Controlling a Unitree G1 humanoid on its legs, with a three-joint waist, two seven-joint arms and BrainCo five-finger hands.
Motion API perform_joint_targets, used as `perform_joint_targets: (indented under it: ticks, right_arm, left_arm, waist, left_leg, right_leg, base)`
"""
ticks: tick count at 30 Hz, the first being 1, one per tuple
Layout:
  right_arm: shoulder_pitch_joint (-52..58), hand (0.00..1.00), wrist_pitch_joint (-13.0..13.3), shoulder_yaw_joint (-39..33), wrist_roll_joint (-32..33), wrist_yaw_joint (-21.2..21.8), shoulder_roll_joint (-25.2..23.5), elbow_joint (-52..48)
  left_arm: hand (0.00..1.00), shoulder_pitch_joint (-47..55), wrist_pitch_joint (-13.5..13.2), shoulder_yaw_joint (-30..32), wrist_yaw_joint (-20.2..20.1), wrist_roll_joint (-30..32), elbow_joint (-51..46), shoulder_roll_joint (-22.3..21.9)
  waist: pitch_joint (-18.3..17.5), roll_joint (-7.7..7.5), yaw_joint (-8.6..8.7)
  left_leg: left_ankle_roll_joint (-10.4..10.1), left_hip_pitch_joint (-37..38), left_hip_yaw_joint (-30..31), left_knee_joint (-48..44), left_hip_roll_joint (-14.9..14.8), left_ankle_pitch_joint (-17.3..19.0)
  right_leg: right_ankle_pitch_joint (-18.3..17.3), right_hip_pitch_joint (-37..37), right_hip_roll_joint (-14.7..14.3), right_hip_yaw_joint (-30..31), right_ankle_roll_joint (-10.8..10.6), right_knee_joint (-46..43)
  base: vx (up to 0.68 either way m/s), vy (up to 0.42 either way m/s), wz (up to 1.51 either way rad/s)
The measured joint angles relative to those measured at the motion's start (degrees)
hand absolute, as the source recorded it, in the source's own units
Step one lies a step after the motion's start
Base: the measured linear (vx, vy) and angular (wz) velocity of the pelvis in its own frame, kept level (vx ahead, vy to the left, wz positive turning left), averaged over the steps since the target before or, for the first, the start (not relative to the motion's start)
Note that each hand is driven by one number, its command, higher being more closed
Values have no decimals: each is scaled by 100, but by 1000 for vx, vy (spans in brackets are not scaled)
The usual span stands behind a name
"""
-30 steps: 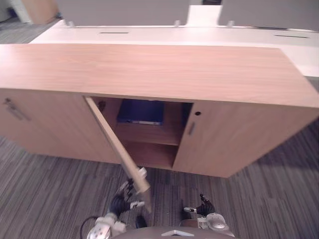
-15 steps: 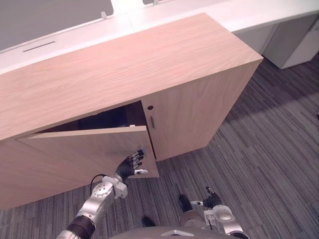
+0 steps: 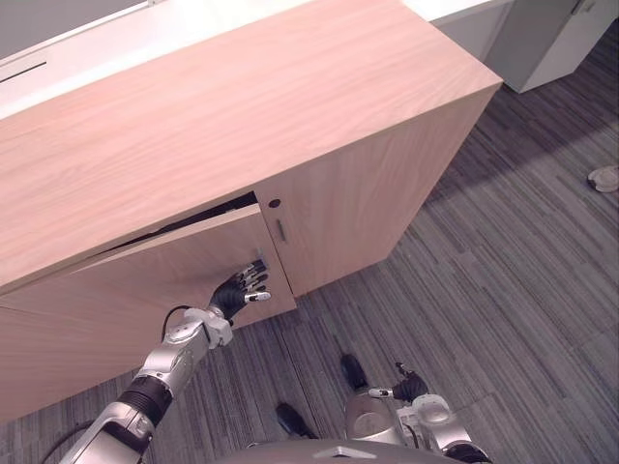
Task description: Walk over to the cabinet, pick up the folder, carry it to the office cabinet, place the folder inside the office cabinet, then close the office cabinet door
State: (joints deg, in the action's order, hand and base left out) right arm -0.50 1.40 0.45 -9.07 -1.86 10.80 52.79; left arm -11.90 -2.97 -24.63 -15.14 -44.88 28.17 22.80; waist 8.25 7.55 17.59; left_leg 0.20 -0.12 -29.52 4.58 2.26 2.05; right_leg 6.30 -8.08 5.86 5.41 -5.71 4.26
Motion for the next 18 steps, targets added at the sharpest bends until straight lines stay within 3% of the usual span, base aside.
perform_joint_targets:
  ticks: [4,10,15,18]
  right_arm:
    - [4,0,-10,0,54,-8,-6,1]
    - [15,0,-41,-43,94,-122,-59,90]
    - [29,0,-57,-136,206,-206,-122,234]
    - [52,0,-64,-175,208,-206,-148,300]
  left_arm:
    - [0,-75,-27,43,211,52,122,-188]
    - [0,95,-199,175,460,659,-5,-641]
    - [0,639,-230,457,511,1040,-64,-717]
    - [0,1046,-230,631,511,1326,-46,-729]
  waist:
    - [8,-9,8]
    - [48,-119,-98]
    - [32,-249,-246]
    - [-15,-333,-420]
  left_leg:
    - [51,3,172,36,6,-34]
    - [133,69,455,37,7,-92]
    - [135,151,572,36,-4,-93]
    - [147,152,608,37,-9,-104]
  right_leg:
    - [-36,31,15,-141,47,8]
    - [-13,271,46,-439,9,32]
    - [-39,414,44,-562,-7,33]
    - [-46,437,44,-607,-9,33]
  base:
    - [-85,-64,14]
    - [-22,-45,24]
    - [-4,-38,13]
    - [-22,-38,8]
